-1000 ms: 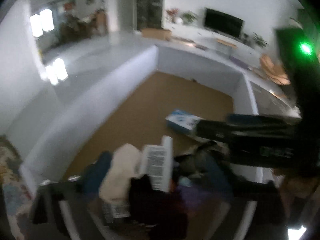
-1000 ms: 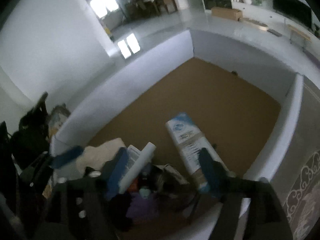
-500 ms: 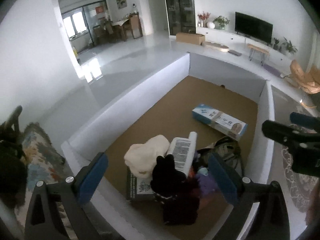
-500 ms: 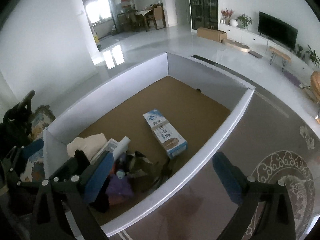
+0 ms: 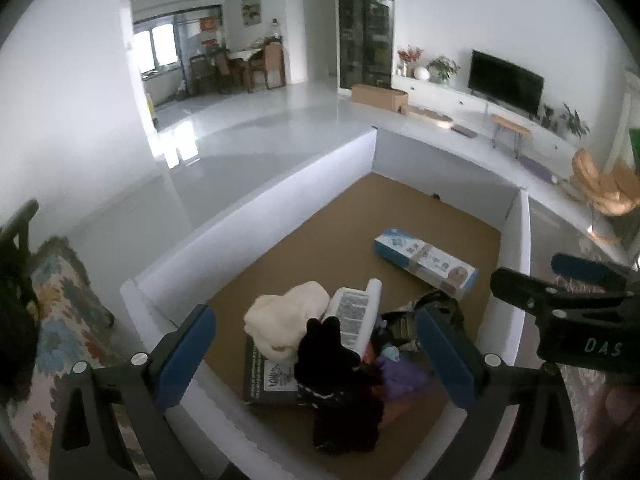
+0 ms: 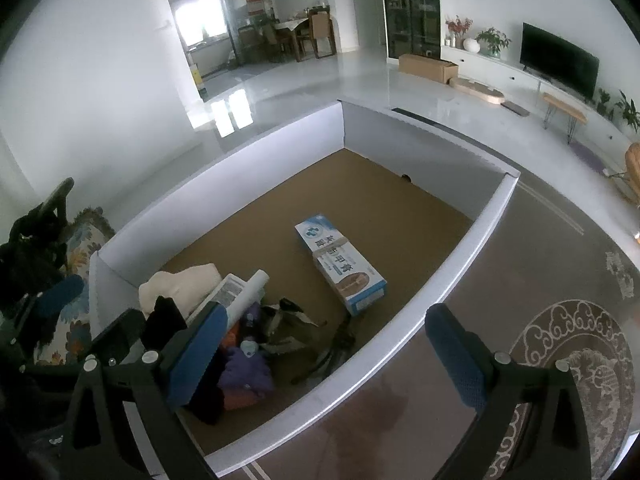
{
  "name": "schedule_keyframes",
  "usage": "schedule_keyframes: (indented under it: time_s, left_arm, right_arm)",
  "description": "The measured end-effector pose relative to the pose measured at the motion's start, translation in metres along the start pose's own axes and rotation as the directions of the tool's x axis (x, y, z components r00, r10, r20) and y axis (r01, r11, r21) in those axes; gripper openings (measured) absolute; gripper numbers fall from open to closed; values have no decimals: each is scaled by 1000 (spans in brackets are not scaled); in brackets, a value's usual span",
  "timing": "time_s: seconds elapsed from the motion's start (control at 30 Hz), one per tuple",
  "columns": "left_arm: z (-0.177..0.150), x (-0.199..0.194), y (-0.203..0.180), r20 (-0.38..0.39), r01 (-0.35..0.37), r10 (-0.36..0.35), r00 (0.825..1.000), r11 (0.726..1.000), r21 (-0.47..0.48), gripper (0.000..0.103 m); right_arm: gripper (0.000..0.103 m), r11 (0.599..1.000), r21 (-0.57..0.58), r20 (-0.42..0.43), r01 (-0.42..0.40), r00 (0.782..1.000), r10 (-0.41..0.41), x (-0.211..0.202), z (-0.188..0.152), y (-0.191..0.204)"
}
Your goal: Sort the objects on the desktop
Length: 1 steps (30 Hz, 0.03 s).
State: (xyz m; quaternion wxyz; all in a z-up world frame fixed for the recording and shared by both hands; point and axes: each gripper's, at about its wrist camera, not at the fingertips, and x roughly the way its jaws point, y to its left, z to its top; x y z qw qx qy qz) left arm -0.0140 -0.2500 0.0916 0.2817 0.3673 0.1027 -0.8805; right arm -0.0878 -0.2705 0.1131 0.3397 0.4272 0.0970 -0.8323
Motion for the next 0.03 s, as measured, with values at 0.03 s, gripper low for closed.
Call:
schedule_keyframes:
  time_s: [0.03]
  left_arm:
    - [0, -3, 1, 13, -10, 10, 1000, 1000, -4, 102]
  right_arm:
    - [100, 1000, 0, 1, -2, 1000, 2, -1, 1, 1]
